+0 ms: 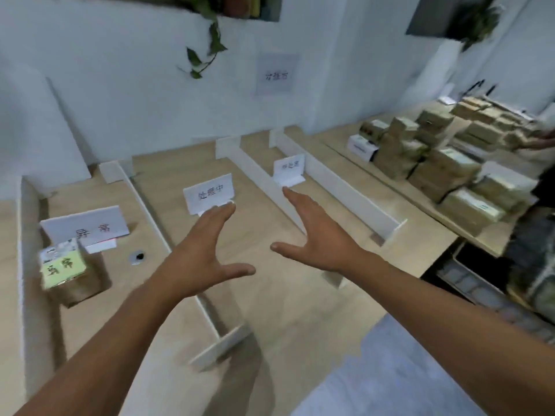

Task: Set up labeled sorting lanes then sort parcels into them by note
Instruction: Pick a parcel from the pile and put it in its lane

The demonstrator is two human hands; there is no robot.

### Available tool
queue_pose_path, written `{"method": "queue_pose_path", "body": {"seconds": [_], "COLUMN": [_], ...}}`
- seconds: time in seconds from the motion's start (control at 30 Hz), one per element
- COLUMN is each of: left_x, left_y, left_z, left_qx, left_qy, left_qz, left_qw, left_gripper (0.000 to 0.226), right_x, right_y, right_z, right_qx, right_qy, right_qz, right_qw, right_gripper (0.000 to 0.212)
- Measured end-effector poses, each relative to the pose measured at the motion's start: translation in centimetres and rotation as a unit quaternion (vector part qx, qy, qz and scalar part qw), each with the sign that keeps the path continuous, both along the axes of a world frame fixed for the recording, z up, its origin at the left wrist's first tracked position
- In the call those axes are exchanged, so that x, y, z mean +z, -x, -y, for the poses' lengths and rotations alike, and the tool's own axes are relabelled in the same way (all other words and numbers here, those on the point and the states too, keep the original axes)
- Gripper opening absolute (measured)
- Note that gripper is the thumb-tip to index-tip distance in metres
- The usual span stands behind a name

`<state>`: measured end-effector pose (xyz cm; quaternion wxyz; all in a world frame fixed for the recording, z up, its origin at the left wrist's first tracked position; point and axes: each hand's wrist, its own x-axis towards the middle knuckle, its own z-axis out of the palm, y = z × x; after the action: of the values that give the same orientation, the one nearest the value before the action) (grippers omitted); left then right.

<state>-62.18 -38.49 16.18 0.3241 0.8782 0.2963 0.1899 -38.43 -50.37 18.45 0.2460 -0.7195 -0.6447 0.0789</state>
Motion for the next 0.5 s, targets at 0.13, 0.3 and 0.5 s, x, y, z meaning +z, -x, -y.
{"method": "queue_pose_path", "body": {"seconds": [0.13, 0.3, 0.5], "left_x": [1.2, 1.8, 2.6], "left_y": [-11.0, -26.6, -45.6], "left_z": [5.5, 12.3, 20.3], "left_qx": [-0.083, -0.181, -0.244], "left_qy": [-0.026, -0.038, -0.03], "left_qz": [0.013, 0.032, 0.045], "left_qw": [0.996, 0.982, 0.968], "left_gripper": [0.126, 0.126, 0.131], "right_x": [1.5, 1.3, 1.8], "right_y": [-9.0, -21.1, -35.5], "right_z": [10.4, 23.0, 34.0], "right_qx": [-0.091, -0.199, -0.271], "right_qy": [-0.01, -0.012, -0.017], "right_qz": [0.008, 0.022, 0.025], "right_qw": [0.996, 0.98, 0.962], "right_gripper": [0.105, 0.105, 0.105]}}
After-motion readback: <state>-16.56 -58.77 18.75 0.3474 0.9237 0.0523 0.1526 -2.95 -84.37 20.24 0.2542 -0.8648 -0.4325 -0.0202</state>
